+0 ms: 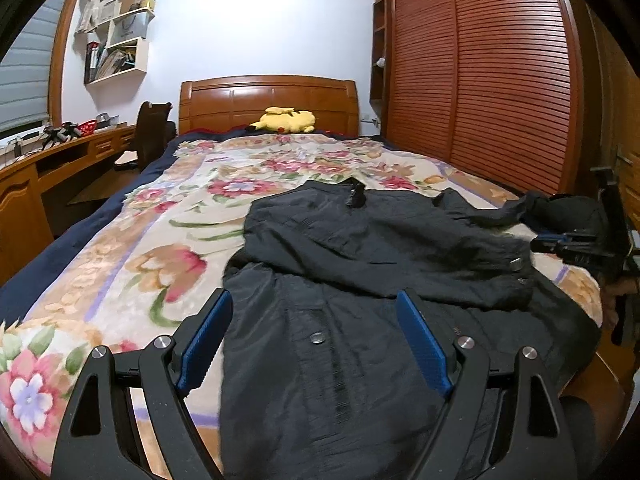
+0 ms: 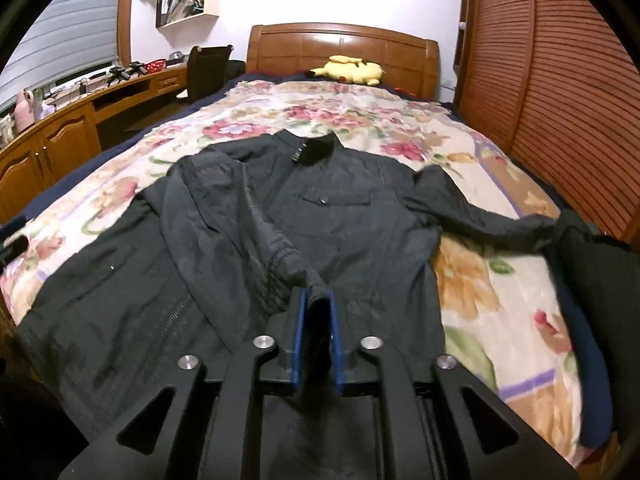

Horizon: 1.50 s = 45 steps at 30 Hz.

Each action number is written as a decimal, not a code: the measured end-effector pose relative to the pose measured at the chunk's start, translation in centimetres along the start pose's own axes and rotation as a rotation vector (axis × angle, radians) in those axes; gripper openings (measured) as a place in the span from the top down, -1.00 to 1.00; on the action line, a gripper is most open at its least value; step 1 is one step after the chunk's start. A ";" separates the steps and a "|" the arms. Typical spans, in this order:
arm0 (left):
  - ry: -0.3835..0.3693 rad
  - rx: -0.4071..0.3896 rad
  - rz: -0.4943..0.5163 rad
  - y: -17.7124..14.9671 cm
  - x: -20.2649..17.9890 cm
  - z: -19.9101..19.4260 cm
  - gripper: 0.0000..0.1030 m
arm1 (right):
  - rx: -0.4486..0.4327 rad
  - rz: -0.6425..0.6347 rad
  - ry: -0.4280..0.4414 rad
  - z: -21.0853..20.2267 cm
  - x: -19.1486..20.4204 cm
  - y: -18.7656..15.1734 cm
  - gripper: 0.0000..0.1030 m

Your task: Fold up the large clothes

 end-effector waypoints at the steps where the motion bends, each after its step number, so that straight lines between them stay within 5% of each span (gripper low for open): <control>1: -0.002 0.000 0.008 0.1 -0.6 0.0 -0.64 | -0.002 0.006 0.001 0.0 -0.2 0.0 0.67; 6: -0.017 -0.012 0.053 0.4 -3.1 -0.5 -0.64 | -0.020 0.034 0.023 -0.6 -0.8 -0.7 0.01; 15: -0.062 0.016 0.044 0.6 -6.2 1.0 -0.64 | -0.005 0.022 0.055 -0.7 -1.5 -2.9 0.01; 19: -0.090 0.020 0.023 0.9 -7.4 1.8 -1.00 | -0.011 0.028 0.050 -1.5 -2.3 -3.6 0.01; 34: -0.136 0.075 0.002 1.7 -12.2 5.9 -1.00 | -0.015 0.094 -0.003 -1.8 -7.6 -4.9 0.00; 39: -0.123 0.073 0.065 2.0 -13.5 7.0 -1.00 | -0.013 0.178 0.010 0.6 -10.4 -4.7 -0.40; 45: -0.132 0.094 0.081 1.9 -13.7 8.2 -1.00 | 0.026 0.218 -0.035 4.4 -13.4 -3.8 -0.42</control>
Point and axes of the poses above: each gripper's, at about its wrist camera, not at the fingertips, and z roughly the way its jaws point, x to its left, y to its top, the point moved 5 cm from there along z, roughly the way its jaws point, and after that the axes turned 12 degrees about -z, right-handed, at the moved point
